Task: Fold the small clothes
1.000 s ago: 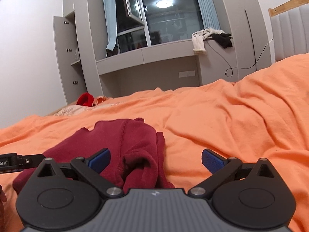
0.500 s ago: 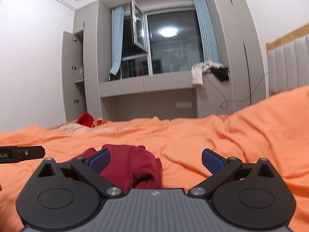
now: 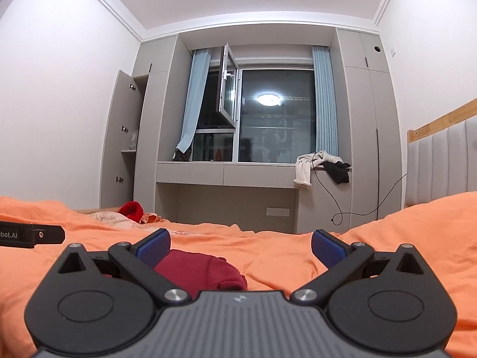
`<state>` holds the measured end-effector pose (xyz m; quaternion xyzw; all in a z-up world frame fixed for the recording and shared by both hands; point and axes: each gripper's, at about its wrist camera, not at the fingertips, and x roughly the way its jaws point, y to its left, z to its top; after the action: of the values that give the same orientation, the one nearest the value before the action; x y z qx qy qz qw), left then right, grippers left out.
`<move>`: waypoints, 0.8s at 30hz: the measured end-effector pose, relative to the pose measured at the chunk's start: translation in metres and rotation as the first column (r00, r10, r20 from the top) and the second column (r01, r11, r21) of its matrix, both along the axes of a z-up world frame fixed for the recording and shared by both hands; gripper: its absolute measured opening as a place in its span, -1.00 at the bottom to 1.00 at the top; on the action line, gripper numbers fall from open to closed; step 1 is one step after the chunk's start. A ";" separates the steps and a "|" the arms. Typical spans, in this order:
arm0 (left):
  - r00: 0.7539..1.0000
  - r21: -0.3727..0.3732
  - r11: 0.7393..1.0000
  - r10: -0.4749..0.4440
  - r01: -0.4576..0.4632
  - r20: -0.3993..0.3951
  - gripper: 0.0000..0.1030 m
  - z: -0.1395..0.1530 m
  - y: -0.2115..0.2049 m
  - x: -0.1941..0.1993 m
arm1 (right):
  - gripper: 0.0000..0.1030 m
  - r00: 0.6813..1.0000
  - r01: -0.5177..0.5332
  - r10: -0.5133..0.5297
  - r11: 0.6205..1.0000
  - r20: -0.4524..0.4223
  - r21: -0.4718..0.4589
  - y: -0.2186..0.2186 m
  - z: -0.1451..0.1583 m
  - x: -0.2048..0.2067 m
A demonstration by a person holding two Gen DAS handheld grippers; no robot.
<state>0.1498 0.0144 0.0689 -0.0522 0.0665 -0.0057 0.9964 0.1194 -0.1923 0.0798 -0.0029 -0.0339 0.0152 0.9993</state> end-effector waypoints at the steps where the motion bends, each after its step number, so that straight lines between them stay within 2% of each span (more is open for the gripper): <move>1: 1.000 0.008 1.000 -0.001 0.001 0.009 0.99 0.000 0.000 -0.006 | 0.99 1.000 -0.002 0.002 1.000 -0.001 0.003 0.001 -0.001 -0.004; 9: 1.000 0.030 0.999 -0.023 0.023 0.021 0.99 -0.009 0.003 -0.041 | 0.99 1.000 0.003 -0.003 1.000 -0.023 -0.001 0.008 -0.012 -0.034; 13: 0.999 0.057 0.998 -0.033 0.032 0.012 0.99 -0.016 -0.001 -0.056 | 0.99 0.998 0.013 -0.013 1.000 -0.066 0.012 0.010 -0.019 -0.043; 17: 0.999 0.084 0.996 -0.030 0.033 -0.035 0.99 -0.026 -0.004 -0.062 | 0.99 0.991 0.030 -0.026 0.999 -0.130 0.031 0.009 -0.028 -0.047; 24: 0.988 0.116 0.992 -0.040 0.058 -0.151 0.99 -0.043 -0.007 -0.058 | 0.99 0.984 0.052 -0.040 0.996 -0.175 0.069 0.001 -0.034 -0.052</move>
<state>0.0922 0.0077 0.0258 0.0092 0.1420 -0.0221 0.9896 0.0672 -0.1916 0.0454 0.0343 0.0528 -0.0090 0.9980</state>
